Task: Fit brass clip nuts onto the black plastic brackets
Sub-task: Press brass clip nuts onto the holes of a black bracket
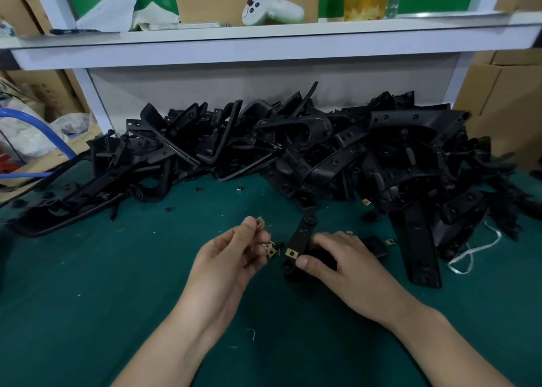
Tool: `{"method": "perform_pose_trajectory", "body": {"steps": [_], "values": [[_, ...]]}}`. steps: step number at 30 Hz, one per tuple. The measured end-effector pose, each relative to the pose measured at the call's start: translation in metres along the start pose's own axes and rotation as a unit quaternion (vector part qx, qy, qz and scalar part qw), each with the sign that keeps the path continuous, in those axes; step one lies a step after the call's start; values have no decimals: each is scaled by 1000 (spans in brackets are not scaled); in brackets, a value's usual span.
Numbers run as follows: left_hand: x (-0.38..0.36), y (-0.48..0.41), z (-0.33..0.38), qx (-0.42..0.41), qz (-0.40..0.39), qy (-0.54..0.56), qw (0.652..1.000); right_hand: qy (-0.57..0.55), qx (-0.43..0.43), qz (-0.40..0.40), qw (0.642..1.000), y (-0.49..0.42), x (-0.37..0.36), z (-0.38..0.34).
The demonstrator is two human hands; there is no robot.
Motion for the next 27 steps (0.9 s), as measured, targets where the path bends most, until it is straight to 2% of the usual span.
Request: {"method": "perform_pose_trajectory", "body": {"steps": [4, 7, 11, 16, 27], "values": [[0, -1, -1, 34, 8, 41, 999, 16, 22, -9, 1000, 1, -1, -3], [1, -2, -1, 26, 5, 26, 999, 22, 36, -11, 999, 2, -3, -5], [1, -2, -3, -25, 7, -87, 996, 33, 54, -13, 998, 4, -7, -11], [-1, 1, -8, -66, 4, -214, 975, 39, 68, -29, 997, 6, -11, -17], [-3, 4, -4, -92, -26, -280, 955, 45, 64, -30, 996, 8, -11, -19]]}}
Point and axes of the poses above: each hand's wrist, its own y-axis away from the middle knuckle, its own x-axis out of the back of the hand, z = x × y, the point moved 1 cm from there along -y, towards the middle knuckle, and after that the axes turned 12 degrees about -x, right-handed, at the moved point
